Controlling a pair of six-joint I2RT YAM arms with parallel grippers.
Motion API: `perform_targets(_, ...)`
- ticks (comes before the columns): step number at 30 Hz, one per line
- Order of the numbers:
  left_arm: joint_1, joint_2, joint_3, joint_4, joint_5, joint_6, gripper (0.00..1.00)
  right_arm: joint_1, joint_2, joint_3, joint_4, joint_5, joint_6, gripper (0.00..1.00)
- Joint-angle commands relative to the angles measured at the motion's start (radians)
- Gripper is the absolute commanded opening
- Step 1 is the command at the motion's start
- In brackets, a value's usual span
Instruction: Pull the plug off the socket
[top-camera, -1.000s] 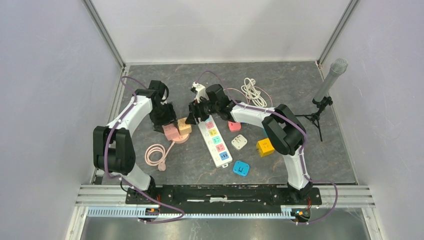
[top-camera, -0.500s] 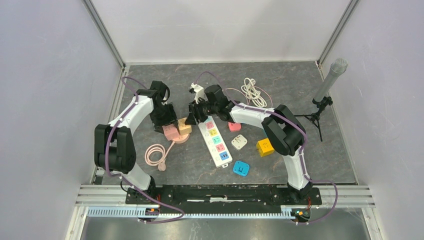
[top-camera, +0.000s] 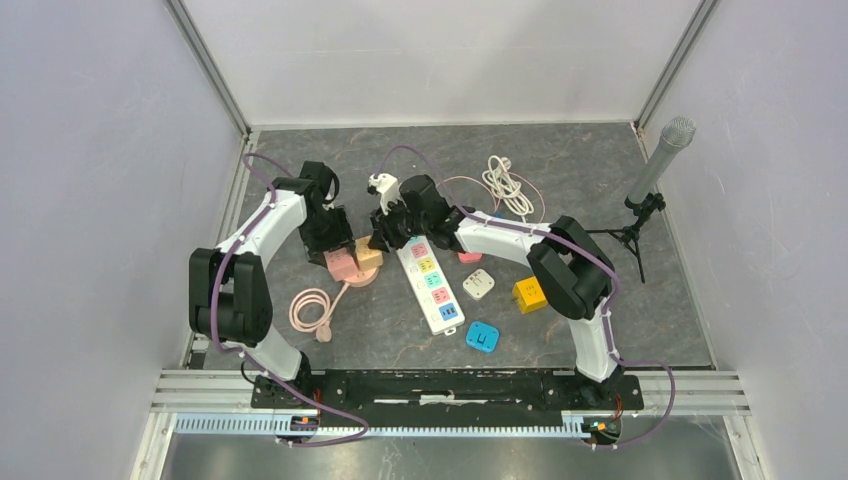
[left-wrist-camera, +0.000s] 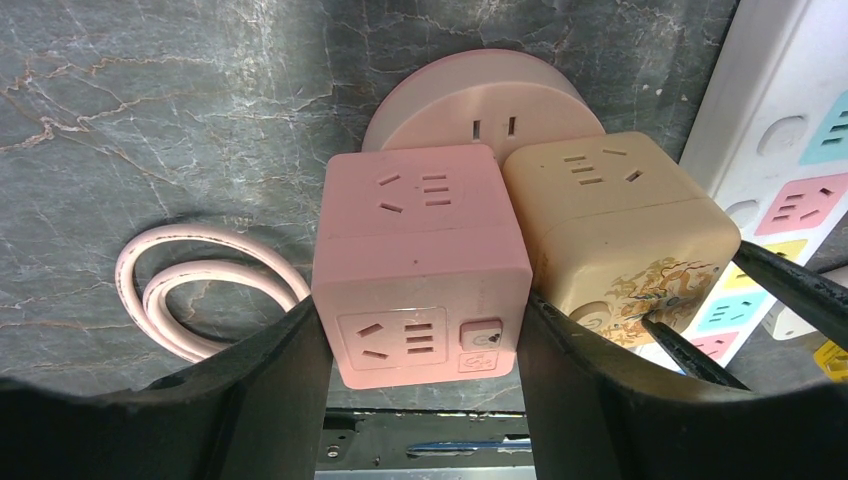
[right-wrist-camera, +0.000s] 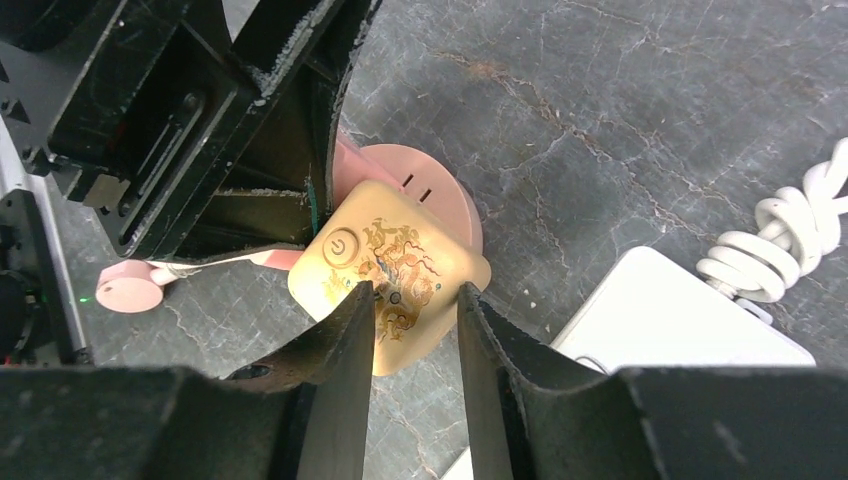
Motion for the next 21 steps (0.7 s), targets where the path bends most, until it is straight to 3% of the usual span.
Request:
perform_targets(1, 0.007, -0.036, 0.046, -0.051, -0.028, 0.053, 0.09, 0.037, 0.080, -0.114, -0.258, 0.147, -0.108, 0.39)
perform_targets(4, 0.007, -0.033, 0.043, -0.055, -0.028, 0.061, 0.02, 0.044, 0.074, -0.135, -0.250, 0.145, -0.093, 0.38)
perform_targets(14, 0.007, -0.102, 0.079, -0.063, 0.031, 0.073, 0.02, 0.044, 0.066, -0.154, -0.242, 0.152, -0.088, 0.36)
perform_targets(21, 0.007, -0.128, 0.018, -0.015, 0.082, 0.078, 0.02, 0.059, 0.052, -0.172, -0.229, 0.160, -0.114, 0.35)
